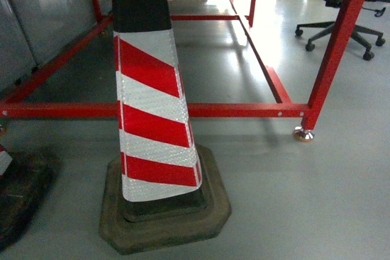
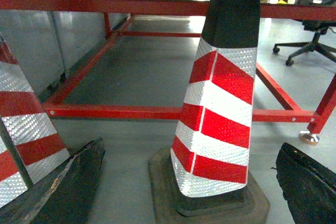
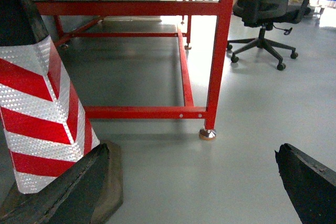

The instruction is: Pick blue part to blue bin on bottom shelf

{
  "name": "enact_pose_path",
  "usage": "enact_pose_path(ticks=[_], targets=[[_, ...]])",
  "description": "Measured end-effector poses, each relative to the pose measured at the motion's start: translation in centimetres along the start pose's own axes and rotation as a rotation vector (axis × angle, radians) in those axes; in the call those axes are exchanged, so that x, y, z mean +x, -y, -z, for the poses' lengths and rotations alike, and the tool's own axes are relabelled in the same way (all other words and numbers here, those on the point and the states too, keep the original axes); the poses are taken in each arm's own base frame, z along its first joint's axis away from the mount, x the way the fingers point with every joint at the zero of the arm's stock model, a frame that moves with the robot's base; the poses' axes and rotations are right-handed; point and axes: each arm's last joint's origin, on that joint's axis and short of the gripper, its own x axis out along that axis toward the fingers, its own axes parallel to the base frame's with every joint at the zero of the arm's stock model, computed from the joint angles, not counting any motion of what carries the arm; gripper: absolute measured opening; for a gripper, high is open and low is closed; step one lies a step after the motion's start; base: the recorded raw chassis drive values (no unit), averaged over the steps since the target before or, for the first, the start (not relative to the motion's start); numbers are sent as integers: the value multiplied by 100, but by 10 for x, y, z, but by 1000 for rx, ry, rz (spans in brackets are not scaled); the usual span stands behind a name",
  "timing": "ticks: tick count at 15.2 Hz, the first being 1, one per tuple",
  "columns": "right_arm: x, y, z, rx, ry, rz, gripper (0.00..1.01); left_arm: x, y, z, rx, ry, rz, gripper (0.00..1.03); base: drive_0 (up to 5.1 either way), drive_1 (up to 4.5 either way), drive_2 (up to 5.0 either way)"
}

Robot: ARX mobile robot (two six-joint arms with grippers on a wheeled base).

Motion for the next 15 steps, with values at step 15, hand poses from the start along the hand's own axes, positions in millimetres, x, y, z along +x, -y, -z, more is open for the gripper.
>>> enact_pose_path(ticks=[15], targets=[[0, 0, 0, 0, 0, 0, 98, 0, 0, 0, 0, 0, 0, 98, 0, 0, 0]])
